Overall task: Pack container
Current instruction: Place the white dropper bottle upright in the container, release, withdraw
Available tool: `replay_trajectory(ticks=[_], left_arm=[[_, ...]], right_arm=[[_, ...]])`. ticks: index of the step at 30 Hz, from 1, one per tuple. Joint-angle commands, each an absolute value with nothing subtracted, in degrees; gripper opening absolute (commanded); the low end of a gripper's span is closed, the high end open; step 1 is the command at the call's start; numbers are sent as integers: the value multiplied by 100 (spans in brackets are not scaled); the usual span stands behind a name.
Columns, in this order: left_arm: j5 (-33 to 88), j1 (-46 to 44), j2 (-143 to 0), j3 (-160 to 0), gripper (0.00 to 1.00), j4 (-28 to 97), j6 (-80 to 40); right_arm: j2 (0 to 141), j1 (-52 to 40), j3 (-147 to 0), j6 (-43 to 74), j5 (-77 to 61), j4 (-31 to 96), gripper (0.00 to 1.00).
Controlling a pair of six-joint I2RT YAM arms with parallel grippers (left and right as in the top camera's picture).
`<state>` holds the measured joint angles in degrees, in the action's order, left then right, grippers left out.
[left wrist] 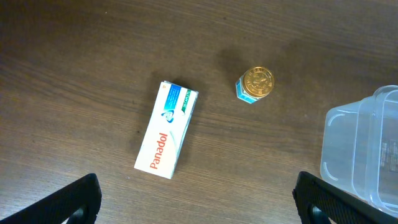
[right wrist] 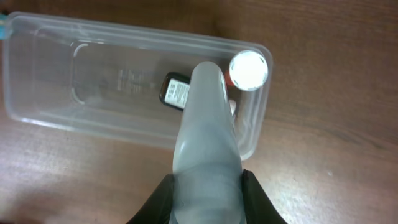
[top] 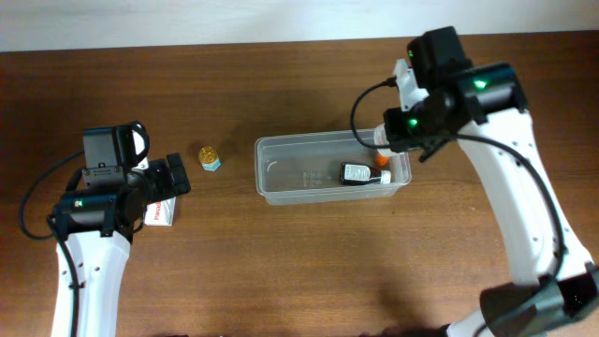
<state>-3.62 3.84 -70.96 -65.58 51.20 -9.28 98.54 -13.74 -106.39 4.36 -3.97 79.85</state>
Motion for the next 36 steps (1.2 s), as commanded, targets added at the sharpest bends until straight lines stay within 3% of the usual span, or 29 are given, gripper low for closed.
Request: replay_trajectory(ticks=[1,28,35,36], left_arm=[[-340,419,-7120,-6663,99,5107,-939],[-342,419,-7120,-6663,99,5107,-939],[-340,419,-7120,-6663,99,5107,-939],[-342,419,-7120,-6663,99,5107,-939]], right_arm=[[10060,-1428,-10694,482,-322,7808,19],[11646,-1538,-10694,493,-432,7275,18],[11675,-1540,-10694,493,-432,7188,20],[11675,-1540,-10694,493,-432,7192,27]])
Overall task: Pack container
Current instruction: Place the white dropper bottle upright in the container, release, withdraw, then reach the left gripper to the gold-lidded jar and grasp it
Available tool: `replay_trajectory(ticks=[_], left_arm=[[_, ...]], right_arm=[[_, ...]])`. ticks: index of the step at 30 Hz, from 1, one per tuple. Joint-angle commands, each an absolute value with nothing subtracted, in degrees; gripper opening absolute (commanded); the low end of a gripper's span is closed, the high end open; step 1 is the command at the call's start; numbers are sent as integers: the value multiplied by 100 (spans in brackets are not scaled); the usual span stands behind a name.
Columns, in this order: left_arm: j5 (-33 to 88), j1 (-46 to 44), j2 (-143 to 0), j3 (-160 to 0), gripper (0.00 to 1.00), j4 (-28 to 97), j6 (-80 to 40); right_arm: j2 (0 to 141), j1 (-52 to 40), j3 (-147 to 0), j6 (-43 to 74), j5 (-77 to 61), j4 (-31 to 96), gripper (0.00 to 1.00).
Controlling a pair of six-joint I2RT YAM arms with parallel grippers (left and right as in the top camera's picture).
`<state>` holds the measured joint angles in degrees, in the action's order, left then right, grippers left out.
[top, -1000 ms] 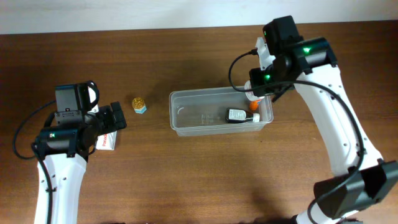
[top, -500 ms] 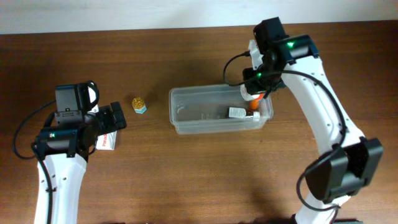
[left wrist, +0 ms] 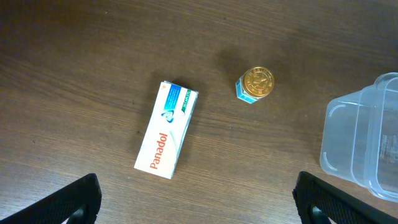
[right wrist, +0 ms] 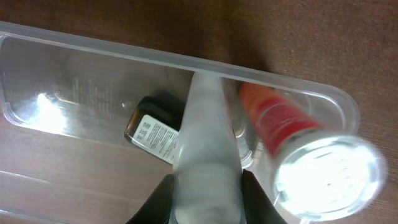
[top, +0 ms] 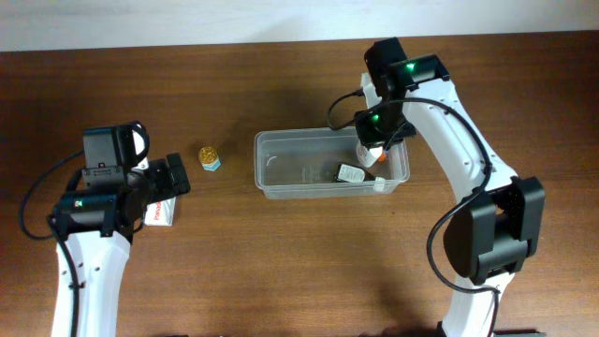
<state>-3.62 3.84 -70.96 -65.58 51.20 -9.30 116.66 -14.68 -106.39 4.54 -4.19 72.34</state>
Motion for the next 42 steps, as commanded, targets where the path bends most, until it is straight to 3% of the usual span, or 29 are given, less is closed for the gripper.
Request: replay_trajectory(ticks=[1,2,3,5,19,24,27,30,42], left_arm=[[-340,419,-7120,-6663,99,5109,-939],[-340,419,-7120,-6663,99,5107,-939],[-340,419,-7120,-6663,99,5107,-939],[-342,419,-7120,-6663,99,5109,-939],[-342,419,-7120,-6663,99,5109,-939],[-342,419,-7120,-6663,99,5109,-939],[-342,419,-7120,-6663,99,5109,-939],[-340,419,-7120,-6663,99,5107,-939],[-336,416,-7332,-6976,99,5057,-932]], right_arm=[[11675,-1540,-10694,493,-432,7194,35],[11675,-1540,-10694,493,-432,7196,50],[11675,-1540,-10694,493,-432,7196,59],[11675,-1540,-10694,493,-432,7196,66],[11671,-1540,-10696,475,-427,7317,66],[11096,-1533,-10726,513,169,7476,66],[10320,-1444,-10737,891,685,7402,72],[9585,-978,-10737,1264,906,7332,99],[9292,1190,-9891,1229,-303,8062,98]])
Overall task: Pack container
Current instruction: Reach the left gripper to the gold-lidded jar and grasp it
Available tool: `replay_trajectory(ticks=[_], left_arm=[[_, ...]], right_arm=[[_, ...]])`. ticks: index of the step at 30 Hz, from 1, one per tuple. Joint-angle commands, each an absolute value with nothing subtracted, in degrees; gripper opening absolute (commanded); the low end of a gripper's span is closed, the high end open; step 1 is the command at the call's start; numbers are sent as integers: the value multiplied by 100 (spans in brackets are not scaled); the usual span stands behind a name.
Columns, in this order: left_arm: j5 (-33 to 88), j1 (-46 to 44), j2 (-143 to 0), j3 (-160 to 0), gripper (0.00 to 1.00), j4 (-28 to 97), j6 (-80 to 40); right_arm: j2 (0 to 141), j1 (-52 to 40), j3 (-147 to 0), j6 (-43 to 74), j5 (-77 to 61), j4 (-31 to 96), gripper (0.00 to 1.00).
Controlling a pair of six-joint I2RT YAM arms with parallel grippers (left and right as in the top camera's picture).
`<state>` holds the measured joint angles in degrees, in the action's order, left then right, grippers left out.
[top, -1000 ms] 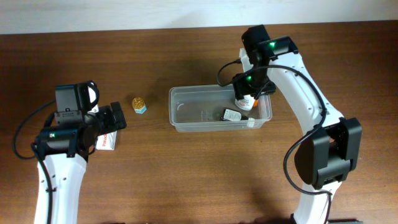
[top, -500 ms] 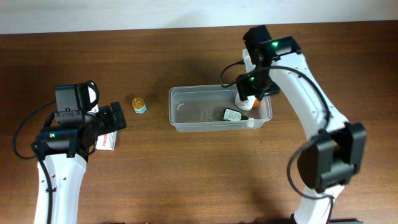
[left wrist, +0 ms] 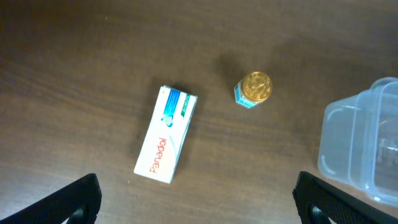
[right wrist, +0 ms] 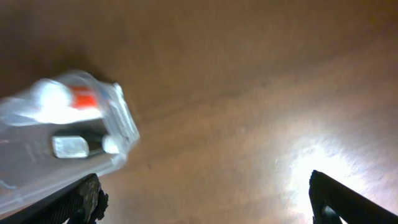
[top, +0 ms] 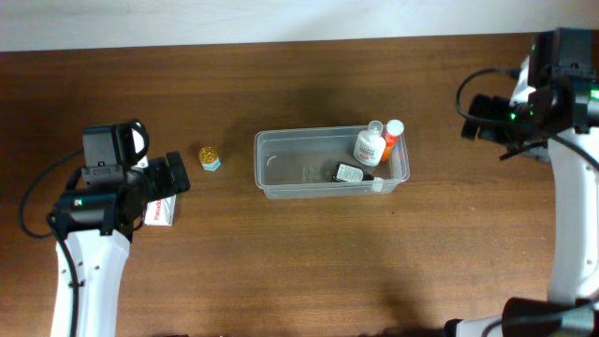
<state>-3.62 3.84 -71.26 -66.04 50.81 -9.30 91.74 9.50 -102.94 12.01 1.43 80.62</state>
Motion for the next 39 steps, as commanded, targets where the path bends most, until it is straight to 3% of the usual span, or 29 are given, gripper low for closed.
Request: replay_trajectory(ticks=[1,10,25,30,33,39], left_arm=[[-322,412,-7583,-7323,98,5127,-932],[-320,-228,-9859,-9183,95,5341,-676],[-314,-434,-12197,-9216,89,5100,-679],[-244,-436,-12267,-9216,60,5103,-681],[-154,-436,-12267,-9216,50,5151,-681],[134,-436,-12267,-9214,46,5391,-681]], right_arm=[[9292,1253,-9655,1210,-303,8038,99],[9295,1127,-8412,1122,-309,7513,99],[9295,1127,-8239,1120,-307,7352,98],[9295,1127,-8239,1118,-305,7345,99],[9295,1127,-8239,1098,-307,7345,99],[9295,1127,-8239,1098,-305,7343,99]])
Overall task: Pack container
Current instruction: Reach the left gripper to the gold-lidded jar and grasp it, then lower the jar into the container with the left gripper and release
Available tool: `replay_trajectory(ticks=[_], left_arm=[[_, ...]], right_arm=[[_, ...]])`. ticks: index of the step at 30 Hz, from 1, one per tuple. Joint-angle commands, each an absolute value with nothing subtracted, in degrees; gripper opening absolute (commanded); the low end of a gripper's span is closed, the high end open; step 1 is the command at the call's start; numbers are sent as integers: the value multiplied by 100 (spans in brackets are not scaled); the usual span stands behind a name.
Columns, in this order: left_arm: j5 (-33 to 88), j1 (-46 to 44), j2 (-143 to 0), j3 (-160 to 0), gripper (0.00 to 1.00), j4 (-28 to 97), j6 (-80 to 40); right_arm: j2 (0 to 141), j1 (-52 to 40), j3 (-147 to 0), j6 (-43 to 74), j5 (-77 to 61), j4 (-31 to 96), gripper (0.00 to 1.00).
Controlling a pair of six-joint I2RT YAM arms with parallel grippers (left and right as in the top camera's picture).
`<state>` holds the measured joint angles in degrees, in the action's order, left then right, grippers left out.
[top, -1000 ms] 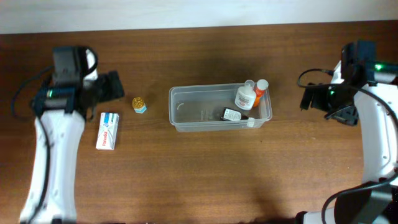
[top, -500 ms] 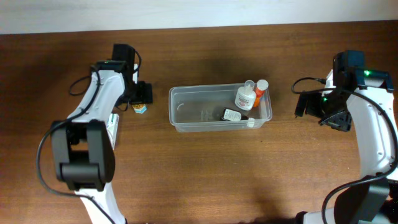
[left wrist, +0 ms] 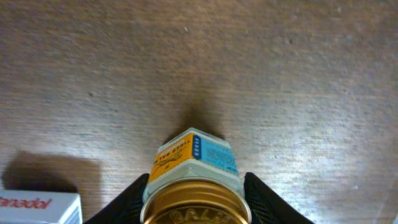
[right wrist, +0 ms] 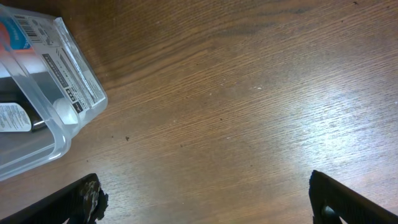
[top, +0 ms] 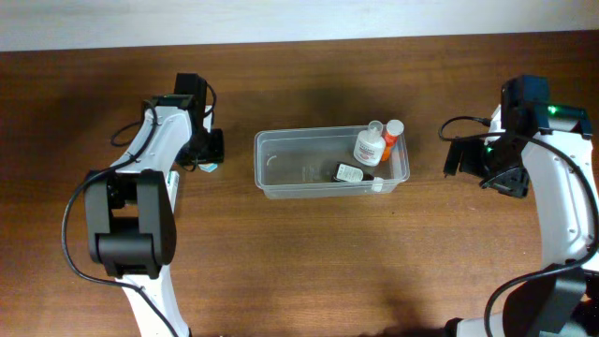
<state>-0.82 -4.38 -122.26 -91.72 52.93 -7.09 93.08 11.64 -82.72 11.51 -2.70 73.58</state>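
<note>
A small balm jar [left wrist: 196, 177] with a gold lid and a blue and orange label stands on the table left of the clear plastic container [top: 271, 187]. My left gripper [left wrist: 196, 202] is shut on the jar, one black finger against each side. The overhead view shows the left gripper [top: 211, 150] at the jar. A white bottle [top: 368, 147], an orange tube [top: 390, 138] and a black labelled item [top: 351, 173] lie in the container's right end. My right gripper [right wrist: 205, 199] stands open over bare table to the right of the container.
A white Panadol box [left wrist: 37, 208] lies just left of the jar, close to the left finger. The container's right corner [right wrist: 62, 99] shows at the left of the right wrist view. The table's far edge runs along the top of the overhead view.
My left gripper was open, high over the box and jar; now it is down at the jar and shut on it. The right gripper stays open and has come a little nearer the container.
My right gripper held the white bottle above the container, then down inside it beside the orange tube. Then the bottle stood in the container and the right gripper was open, off to the right. The left gripper stayed open and still until it shut on the jar.
</note>
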Motion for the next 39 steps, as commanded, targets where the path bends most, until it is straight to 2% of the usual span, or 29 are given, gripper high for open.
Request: replay_trajectory(ticks=[1,14,20,25,27,39], left_arm=[[134,-436,-12267,-9214,45,5415,-681],[130,-436,-11782,-9845,9,5743,-681],[134,-646,-10890,-10239,6,5905,-681],[134,-1369,-10256,-10239,4,5927,-679],[134,-1704,-10237,-10239,1,5927,-679],[134,-3253,-11183,-10237,0,5721,-676]], right_arm=[[9295,1127,-8239,1098,-305,7345,99],[9295,1127,-8239,1096,-305,7345,99],[9295,1127,-8239,1096,-305,7345,99],[9295,1127,-8239,1096,-303,7341,98],[9295,1127,-8239,1096,-303,7341,99],[9295,1127,-8239,1096,-305,7343,99]])
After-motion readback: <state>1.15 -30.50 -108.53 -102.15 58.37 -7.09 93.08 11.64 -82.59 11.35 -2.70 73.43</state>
